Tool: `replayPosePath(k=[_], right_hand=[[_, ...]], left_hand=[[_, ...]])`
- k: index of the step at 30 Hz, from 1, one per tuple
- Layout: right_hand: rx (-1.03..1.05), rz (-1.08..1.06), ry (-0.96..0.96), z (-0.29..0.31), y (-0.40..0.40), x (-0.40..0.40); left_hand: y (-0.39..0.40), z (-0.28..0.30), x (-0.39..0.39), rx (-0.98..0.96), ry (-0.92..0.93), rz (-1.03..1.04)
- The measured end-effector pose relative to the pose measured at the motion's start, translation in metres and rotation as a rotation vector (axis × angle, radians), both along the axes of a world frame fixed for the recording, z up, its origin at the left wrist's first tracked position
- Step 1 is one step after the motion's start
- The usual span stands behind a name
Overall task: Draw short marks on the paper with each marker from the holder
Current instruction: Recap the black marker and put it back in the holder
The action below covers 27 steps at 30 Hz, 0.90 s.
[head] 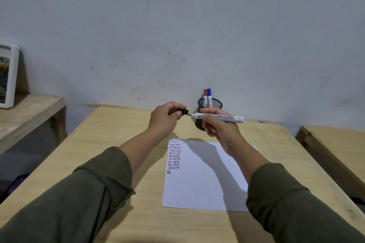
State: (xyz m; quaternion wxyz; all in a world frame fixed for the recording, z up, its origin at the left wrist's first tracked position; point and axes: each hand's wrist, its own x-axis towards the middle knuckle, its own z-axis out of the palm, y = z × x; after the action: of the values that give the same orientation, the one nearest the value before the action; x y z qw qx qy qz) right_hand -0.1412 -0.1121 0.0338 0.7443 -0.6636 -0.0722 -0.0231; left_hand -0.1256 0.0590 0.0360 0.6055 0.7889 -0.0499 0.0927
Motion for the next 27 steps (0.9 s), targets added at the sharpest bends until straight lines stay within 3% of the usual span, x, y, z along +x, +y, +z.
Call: replayPosePath(k=[9,16,21,27], right_hand=[[-0.005,-0.009,-0.022,0.013,-0.004,0.0],[-0.001,0.048,-0.005,0.021,-0.006,-0.001],[-0.019,0.092,0.017,0.03,-0.009,0.0],[0.15,0.082,0.053,0.027,-0.004,-0.004]], left_hand=[[-0.006,0.004,0.003,-0.077,0.017,-0.091],[-0.014,0.015,0.0,-0.231,0.156,-0.225],[-0.011,0.021,-0.004,-0.185,0.153,-0.27],[-0.021,0.021,-0.011,0.068,-0.08,-0.082]])
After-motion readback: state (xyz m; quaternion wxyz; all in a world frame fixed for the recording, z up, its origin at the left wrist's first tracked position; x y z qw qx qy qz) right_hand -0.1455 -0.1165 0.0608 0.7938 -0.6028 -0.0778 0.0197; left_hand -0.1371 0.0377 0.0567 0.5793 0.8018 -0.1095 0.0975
